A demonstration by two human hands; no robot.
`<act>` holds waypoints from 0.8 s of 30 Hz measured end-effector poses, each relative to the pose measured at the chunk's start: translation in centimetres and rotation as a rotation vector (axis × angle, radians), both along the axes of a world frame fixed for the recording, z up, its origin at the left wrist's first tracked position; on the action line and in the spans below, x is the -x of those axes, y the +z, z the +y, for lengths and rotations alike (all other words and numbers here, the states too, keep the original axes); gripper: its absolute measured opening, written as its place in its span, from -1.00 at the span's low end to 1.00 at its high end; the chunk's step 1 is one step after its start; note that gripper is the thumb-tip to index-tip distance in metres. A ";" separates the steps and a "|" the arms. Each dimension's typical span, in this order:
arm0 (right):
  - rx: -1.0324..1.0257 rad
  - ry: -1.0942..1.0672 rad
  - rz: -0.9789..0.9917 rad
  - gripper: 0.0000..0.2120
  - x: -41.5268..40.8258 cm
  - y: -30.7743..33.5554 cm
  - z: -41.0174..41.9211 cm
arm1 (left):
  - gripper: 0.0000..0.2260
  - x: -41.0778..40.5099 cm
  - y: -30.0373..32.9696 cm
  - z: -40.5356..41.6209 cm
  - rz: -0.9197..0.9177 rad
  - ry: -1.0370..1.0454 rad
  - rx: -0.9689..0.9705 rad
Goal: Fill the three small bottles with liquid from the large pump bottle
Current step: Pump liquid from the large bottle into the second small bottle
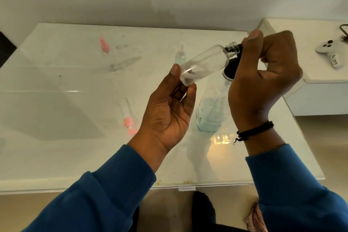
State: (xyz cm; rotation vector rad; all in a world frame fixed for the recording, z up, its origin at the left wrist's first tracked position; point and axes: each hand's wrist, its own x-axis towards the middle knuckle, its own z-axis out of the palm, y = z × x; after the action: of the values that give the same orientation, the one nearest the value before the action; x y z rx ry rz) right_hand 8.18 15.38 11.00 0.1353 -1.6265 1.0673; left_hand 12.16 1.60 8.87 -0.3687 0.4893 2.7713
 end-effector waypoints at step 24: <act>-0.012 -0.041 0.000 -0.65 0.3 0.6 0.5 | -0.50 -0.1 0.3 0.3 0.005 -0.001 0.004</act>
State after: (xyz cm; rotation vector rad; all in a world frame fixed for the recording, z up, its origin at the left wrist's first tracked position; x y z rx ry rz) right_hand 7.84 15.91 11.63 0.1092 -1.6296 1.0263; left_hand 12.25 1.88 9.15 -0.3633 0.4966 2.7715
